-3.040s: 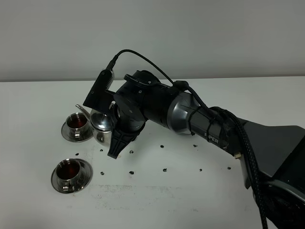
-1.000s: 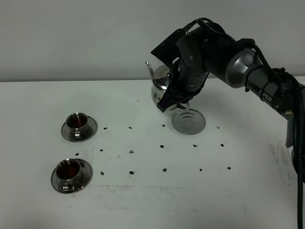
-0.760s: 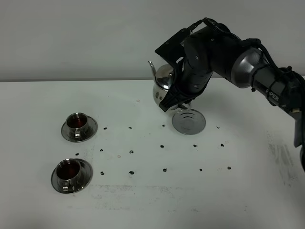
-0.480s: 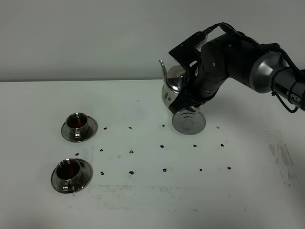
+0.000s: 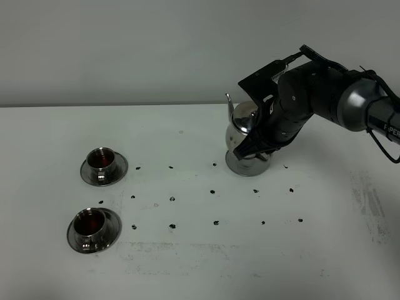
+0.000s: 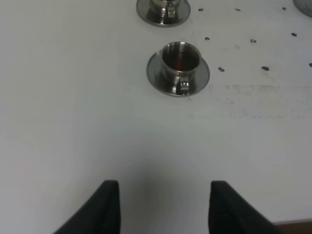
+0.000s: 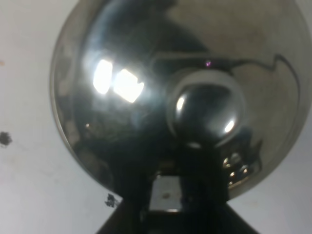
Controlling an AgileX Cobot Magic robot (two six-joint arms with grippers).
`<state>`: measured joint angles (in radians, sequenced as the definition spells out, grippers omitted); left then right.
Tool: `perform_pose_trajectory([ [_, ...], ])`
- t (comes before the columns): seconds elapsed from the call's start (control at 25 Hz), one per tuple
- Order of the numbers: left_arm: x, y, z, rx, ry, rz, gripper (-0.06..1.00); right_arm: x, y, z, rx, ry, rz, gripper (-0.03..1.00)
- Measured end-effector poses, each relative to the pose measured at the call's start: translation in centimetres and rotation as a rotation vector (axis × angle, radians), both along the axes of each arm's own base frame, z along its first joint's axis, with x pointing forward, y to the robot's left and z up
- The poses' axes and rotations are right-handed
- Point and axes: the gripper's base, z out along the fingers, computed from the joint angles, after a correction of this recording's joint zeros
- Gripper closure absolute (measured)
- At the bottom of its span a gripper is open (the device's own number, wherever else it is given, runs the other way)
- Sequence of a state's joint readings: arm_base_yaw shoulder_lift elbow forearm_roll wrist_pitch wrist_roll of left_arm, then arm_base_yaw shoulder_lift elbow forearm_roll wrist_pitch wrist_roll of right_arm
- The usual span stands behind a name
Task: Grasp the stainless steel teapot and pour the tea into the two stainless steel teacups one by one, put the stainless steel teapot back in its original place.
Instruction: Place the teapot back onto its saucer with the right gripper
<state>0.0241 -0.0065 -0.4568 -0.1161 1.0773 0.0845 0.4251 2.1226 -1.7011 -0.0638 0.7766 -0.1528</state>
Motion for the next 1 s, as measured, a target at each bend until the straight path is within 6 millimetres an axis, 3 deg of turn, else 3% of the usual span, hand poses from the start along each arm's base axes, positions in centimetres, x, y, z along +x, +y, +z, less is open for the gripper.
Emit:
perform_pose_trajectory([
  [0.24,0.0,0.0,0.0,0.000,0.000,0.000,0.54,0.5,-0.1,-2.5,-0.012,0.040,-0.011,0.77],
  [1.0,0.0,0.0,0.0,0.000,0.000,0.000,0.54,0.8,-0.2,-3.9,-0.021,0.056,-0.013,0.77],
])
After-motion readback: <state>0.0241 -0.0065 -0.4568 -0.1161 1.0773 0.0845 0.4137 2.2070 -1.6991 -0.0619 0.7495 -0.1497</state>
